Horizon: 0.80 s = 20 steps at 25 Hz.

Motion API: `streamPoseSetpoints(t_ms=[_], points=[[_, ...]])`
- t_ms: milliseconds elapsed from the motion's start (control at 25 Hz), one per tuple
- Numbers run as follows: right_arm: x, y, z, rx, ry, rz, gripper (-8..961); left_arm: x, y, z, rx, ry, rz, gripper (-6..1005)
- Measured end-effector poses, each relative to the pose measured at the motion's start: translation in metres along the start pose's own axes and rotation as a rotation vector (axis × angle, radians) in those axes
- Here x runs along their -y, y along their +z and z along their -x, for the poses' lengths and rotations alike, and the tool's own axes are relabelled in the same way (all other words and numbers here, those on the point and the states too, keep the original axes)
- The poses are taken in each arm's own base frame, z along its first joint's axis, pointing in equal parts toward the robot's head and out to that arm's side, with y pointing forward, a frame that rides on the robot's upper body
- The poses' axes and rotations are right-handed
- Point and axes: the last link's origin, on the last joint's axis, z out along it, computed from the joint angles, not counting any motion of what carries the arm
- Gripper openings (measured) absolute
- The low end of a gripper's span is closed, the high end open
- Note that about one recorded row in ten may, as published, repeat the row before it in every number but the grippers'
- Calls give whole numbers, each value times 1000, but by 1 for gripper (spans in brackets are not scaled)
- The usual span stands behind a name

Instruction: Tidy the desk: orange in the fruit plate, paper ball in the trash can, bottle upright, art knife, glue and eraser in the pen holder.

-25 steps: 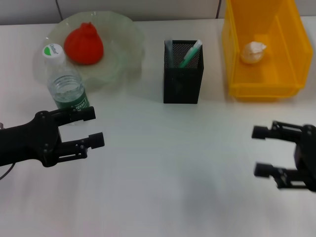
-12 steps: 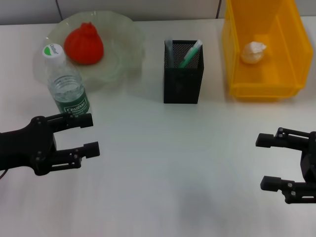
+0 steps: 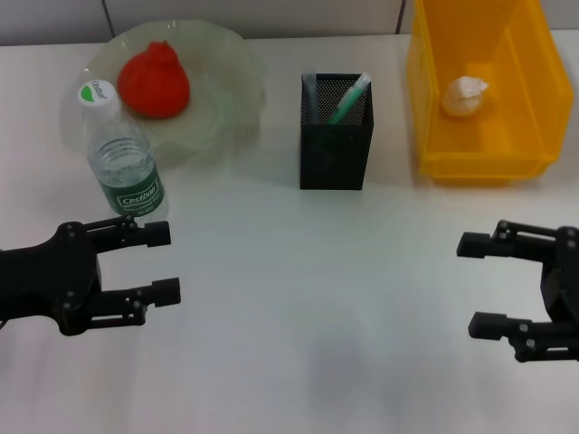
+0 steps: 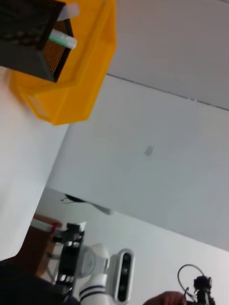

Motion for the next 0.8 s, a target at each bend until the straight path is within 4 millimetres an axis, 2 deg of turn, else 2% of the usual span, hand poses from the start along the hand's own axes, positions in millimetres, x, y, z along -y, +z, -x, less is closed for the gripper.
streamPoseSetpoints(t_ms=[400, 800], points=[[11, 9, 10, 6, -8, 28, 773, -6, 10, 5, 19, 77, 51, 784], [16, 18, 12, 7, -12, 28, 773, -7, 9, 7, 21, 88, 46, 784]])
